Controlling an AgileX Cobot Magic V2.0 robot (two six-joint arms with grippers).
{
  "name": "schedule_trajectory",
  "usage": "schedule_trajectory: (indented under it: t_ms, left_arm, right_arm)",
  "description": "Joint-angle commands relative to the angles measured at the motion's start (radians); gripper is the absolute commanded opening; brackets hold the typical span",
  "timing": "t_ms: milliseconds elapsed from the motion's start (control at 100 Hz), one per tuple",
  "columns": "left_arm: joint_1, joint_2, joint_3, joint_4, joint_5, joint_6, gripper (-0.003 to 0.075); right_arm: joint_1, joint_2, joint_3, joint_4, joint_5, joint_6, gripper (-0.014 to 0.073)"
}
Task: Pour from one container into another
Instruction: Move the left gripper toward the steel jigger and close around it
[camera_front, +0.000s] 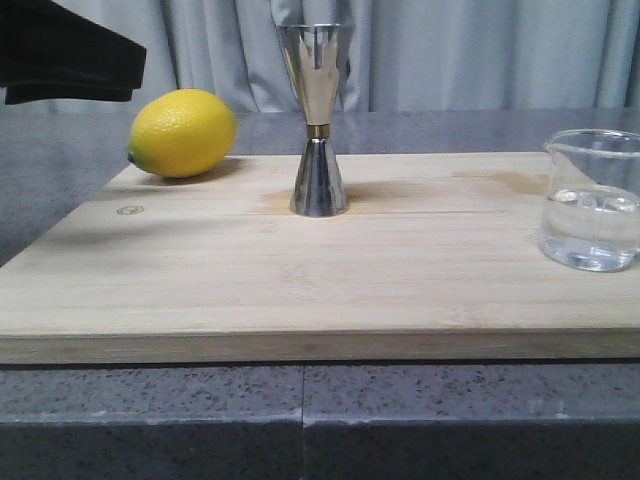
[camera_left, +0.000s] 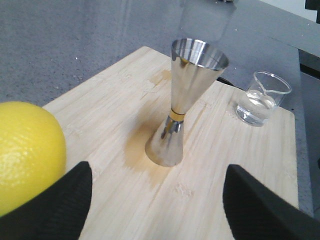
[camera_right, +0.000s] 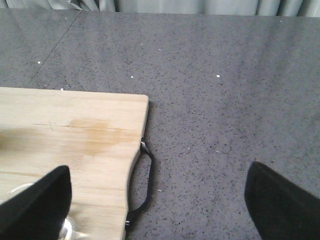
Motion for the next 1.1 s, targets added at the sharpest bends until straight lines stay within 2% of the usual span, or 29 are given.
schedule_trajectory:
  t_ms: [0,310,530,920,1090]
  left_arm:
    - [-0.024,-0.024,-0.029,-0.129,0.096,0.075,0.0504]
    - [-0.128,-0.022,-0.029,-0.256,0.096,0.229,0.0504]
    - [-0.171,0.049,-0.029,-0.301,0.095,0.259,0.0504]
    - [-0.259,0.199,-0.029,-0.309,0.095,0.381,0.0504]
    - [-0.264,0.241,-0.059,-0.309,0.095,0.381,0.0504]
  right_arm:
    - [0.002,0.009,-0.038,-0.009,-0.068,-0.009,0.0638]
    - [0.002,0.009,-0.038,-0.009,-0.068,-0.009,0.0638]
    - [0.002,0.009,-0.038,-0.009,-0.068,-0.009,0.0638]
    - [0.002,0.009,-0.038,-0.009,-0.068,-0.009,0.0638]
    - [0.002,0.009,-0.038,-0.009,-0.068,-0.009,0.0638]
